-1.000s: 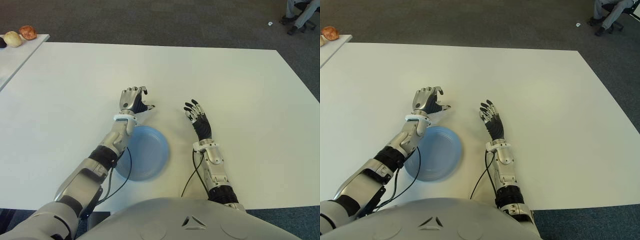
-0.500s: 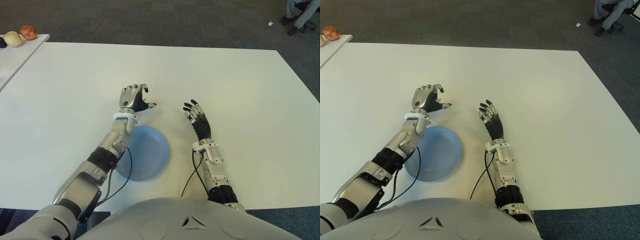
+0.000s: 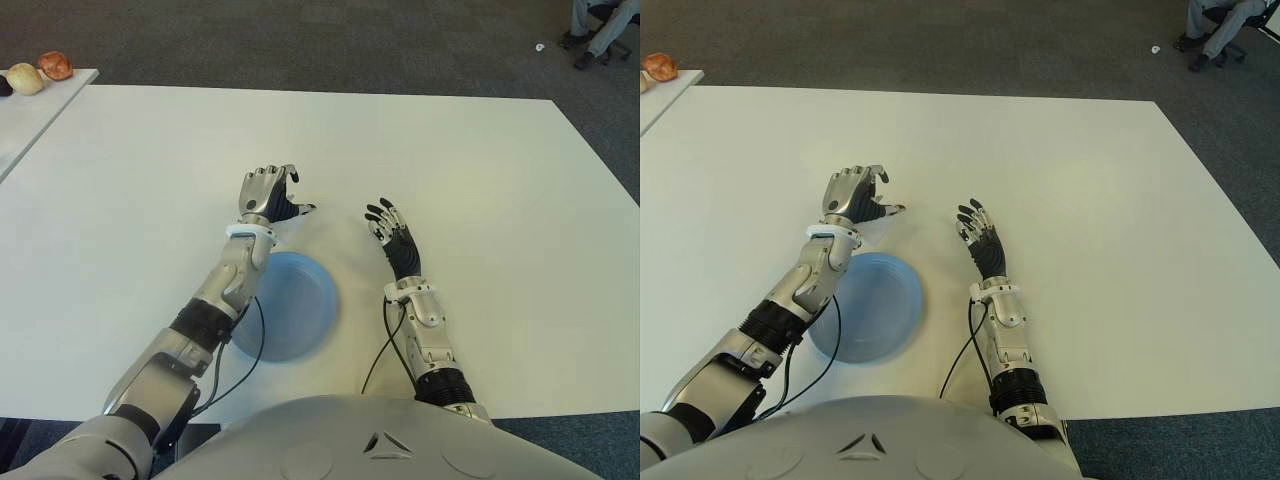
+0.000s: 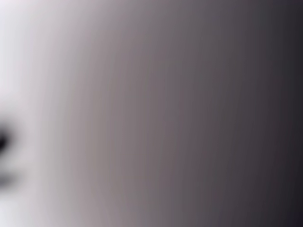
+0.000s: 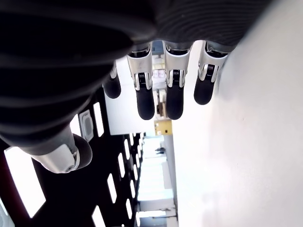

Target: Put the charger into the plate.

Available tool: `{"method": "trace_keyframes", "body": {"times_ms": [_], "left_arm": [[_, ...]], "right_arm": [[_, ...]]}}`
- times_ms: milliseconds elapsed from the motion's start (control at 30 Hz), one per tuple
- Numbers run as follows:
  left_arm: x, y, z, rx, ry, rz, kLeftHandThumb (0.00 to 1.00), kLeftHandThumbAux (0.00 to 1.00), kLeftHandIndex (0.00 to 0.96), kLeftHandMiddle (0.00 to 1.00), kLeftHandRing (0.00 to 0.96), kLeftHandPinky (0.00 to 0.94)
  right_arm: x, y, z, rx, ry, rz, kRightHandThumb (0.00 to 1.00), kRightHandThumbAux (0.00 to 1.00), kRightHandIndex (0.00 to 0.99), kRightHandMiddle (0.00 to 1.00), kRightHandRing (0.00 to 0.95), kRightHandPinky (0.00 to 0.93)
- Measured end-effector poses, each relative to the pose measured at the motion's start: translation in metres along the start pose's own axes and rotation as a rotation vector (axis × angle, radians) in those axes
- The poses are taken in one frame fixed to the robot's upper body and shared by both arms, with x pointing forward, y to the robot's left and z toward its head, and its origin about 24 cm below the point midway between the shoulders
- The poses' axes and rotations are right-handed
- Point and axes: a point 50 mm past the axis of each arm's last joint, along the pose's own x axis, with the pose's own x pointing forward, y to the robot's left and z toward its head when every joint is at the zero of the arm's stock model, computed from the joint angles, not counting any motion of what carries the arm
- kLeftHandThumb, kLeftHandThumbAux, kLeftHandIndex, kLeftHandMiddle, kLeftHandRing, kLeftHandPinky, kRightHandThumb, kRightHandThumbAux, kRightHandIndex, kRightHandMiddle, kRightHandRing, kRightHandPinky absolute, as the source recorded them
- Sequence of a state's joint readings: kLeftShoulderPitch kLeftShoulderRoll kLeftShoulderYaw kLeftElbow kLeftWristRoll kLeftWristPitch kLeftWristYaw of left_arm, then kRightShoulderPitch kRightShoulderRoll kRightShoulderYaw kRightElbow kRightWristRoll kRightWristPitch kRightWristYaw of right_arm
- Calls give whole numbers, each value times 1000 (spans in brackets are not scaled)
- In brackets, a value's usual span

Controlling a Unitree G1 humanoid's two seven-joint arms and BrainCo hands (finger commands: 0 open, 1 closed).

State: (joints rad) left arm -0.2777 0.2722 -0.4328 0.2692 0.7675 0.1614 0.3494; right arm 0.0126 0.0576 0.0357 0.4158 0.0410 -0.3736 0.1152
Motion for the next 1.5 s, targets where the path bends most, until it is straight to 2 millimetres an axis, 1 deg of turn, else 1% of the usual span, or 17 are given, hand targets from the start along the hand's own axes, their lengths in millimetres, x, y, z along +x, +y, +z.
{"method": "trace_keyframes", "body": {"times_ms": [333, 667, 833, 1000, 1500], "left_arm": [[-4, 3, 3, 5, -10, 3, 752, 698, 442, 880, 872, 834], [-7, 16, 12, -19, -41, 41, 752, 698, 442, 883, 874, 836], [-17, 26, 19, -36, -62, 52, 751, 699, 442, 883, 872, 832], [-28, 31, 24, -42, -77, 56, 751, 699, 442, 882, 869, 830], [-53, 34, 24, -45, -72, 39, 751, 698, 442, 876, 863, 832]], "right_arm": [[1, 1, 0, 2, -4, 8, 0, 554, 81, 203, 178, 160], [3, 1, 0, 2, -8, 11, 0, 550, 72, 190, 170, 160], [3, 1, 0, 1, -8, 9, 2, 547, 70, 190, 170, 160], [4, 1, 0, 1, -7, 7, 0, 542, 69, 190, 171, 158], [6, 0, 0, 0, -11, 8, 0, 531, 71, 191, 176, 171]]}}
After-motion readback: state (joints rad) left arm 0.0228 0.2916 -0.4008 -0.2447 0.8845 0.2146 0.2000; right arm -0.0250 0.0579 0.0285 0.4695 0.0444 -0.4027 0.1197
